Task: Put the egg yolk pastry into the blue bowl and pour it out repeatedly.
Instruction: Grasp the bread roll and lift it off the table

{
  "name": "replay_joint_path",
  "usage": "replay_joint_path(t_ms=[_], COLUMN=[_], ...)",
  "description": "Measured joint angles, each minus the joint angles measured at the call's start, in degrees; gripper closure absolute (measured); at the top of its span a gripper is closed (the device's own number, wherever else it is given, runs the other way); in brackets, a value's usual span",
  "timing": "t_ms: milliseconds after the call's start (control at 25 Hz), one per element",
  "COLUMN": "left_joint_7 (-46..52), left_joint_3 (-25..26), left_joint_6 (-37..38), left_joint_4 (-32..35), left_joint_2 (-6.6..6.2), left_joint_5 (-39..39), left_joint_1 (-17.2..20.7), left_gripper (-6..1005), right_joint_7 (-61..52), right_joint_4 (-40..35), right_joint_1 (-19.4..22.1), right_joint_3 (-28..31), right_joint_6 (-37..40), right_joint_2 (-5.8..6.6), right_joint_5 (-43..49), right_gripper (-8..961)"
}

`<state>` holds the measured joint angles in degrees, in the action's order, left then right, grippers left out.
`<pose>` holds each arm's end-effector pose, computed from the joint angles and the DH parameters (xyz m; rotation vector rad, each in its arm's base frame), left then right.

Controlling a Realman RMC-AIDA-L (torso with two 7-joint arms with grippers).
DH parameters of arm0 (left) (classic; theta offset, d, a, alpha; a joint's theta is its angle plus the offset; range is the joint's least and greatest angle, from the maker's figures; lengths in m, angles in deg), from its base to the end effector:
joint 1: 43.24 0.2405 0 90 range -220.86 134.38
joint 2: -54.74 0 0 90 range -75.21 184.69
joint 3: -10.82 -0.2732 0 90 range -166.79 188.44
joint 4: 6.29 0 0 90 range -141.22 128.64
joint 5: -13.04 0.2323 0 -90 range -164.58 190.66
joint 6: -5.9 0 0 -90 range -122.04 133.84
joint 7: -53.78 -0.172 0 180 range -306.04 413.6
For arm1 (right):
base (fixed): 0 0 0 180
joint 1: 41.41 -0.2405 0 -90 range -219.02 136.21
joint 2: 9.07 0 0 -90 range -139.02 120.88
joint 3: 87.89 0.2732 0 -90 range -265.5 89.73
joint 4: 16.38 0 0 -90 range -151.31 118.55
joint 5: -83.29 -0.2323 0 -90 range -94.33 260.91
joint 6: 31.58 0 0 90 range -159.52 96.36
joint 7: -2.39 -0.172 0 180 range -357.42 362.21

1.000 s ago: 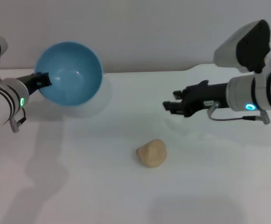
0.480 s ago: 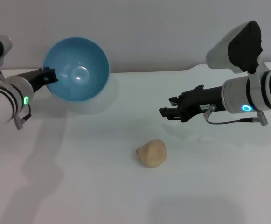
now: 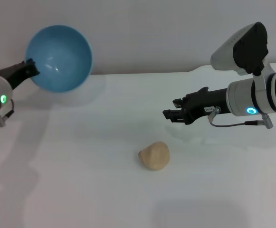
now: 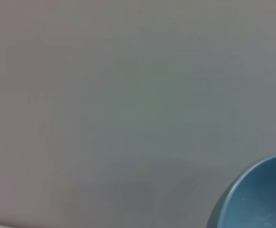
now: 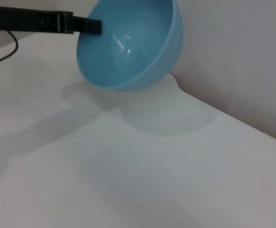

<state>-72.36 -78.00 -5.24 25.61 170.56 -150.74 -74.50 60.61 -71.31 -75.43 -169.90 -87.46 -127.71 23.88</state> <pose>-0.3335 0.4822 -0.0234 -1.6188 -1.1235 -0.5184 0.2081 0.4328 -0.0882 -2.6237 0.7363 0.1000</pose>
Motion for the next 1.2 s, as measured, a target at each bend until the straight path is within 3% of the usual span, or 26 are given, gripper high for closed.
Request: replay_joint_path(t_ms=[120, 240, 400, 480, 640, 880, 1200], left_joint_7=[2.9, 8.2, 13.9, 14.1, 14.3, 14.0, 11.4], left_joint_3=[-0.8, -5.9, -11.2, -11.2, -10.1, -6.6, 1.9], left_joint_6=[0.7, 3.4, 2.9, 2.0, -4.0, -6.0, -7.4], left_joint_4=[-1.7, -1.9, -2.1, -2.1, -2.1, -2.2, -2.2], left_joint_2=[-1.15, -2.18, -2.94, -3.09, -3.69, -3.91, -1.9], left_joint_5=[0.1, 0.2, 0.3, 0.5, 1.8, 6.5, 17.8], left_joint_1=[-0.7, -1.0, -0.1, 0.3, 2.1, 2.2, 1.0], left_gripper=[984, 983, 983, 983, 983, 984, 984], right_joint_7=[0.0, 0.0, 0.0, 0.0, 0.0, 0.0, 0.0], right_joint_4=[0.2, 0.5, 0.9, 1.2, 2.3, 2.9, 3.1], right_joint_1=[0.1, 0.1, 0.1, 0.1, -0.4, -0.5, -0.1], right_joint_3=[0.0, 0.0, 0.0, -0.2, -0.3, -0.5, -0.4], right_joint_6=[0.1, 0.2, 0.6, 1.2, 2.2, 3.3, 3.7], right_joint_2=[-0.02, -0.08, -0.1, -0.11, -0.17, -0.19, -0.28], right_joint_5=[-0.1, -0.3, -0.5, -0.5, -0.6, -0.7, -0.9], right_gripper=[588, 588, 589, 589, 589, 590, 591])
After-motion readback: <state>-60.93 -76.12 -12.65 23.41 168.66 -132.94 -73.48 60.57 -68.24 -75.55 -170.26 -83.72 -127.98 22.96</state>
